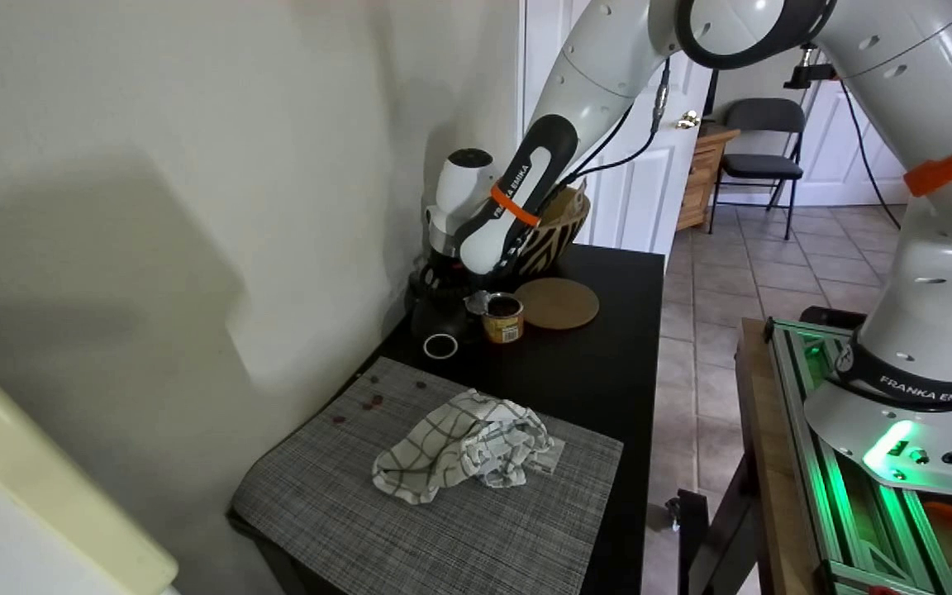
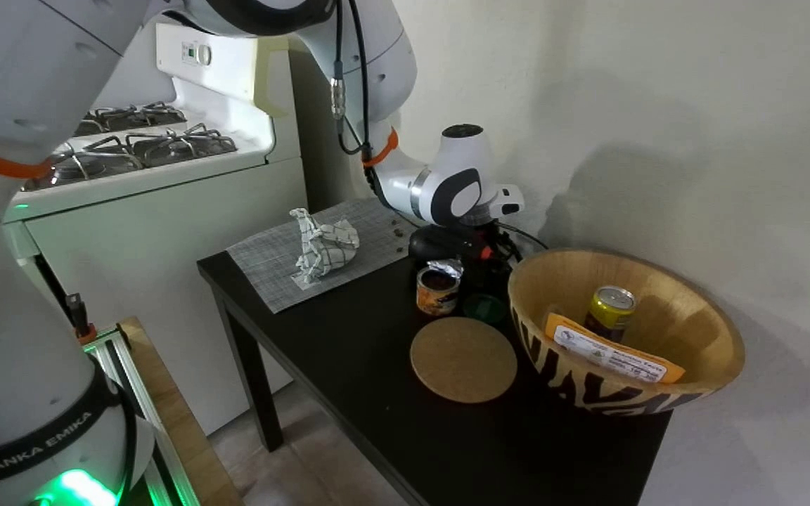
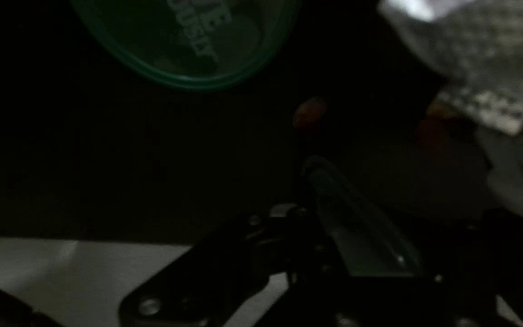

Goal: Pick up the green lunch box lid from the table and put it in the wooden bowl

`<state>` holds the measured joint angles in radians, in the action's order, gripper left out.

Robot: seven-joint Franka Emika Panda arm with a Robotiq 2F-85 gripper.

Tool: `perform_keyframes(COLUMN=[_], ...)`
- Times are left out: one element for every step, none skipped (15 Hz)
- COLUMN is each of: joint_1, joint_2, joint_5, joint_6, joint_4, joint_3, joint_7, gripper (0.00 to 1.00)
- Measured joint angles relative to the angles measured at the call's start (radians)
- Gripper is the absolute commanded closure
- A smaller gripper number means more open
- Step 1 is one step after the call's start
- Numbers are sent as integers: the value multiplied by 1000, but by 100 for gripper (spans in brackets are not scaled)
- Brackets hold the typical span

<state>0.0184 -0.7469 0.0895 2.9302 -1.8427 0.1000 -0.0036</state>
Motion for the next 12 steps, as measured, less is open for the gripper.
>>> perform_keyframes(joint_1=[-6,-13,-22,-31,-40,-49,-59,-69,-80,-93,-107,-123], joint_2=[8,20,34,47,60,74,88,103,120,139,159,184], joint_5=[1,4,7,9,12,15,18,22,28,39,51,66], joint_6=[-5,-11,-17,-22,-27,-29,-30,-30,-30,-30,-30,-29], joint_4=[-5,-15,-28,-42,-58,-75,-95,-114,-135,-157,-178,-201], joint_3=[4,7,12,18,24,30,39,49,61,78,95,116], joint_7=[0,0,0,0,0,0,1,1,3,8,16,27], gripper=[96,100,100,98,98,98,98,98,98,98,98,98])
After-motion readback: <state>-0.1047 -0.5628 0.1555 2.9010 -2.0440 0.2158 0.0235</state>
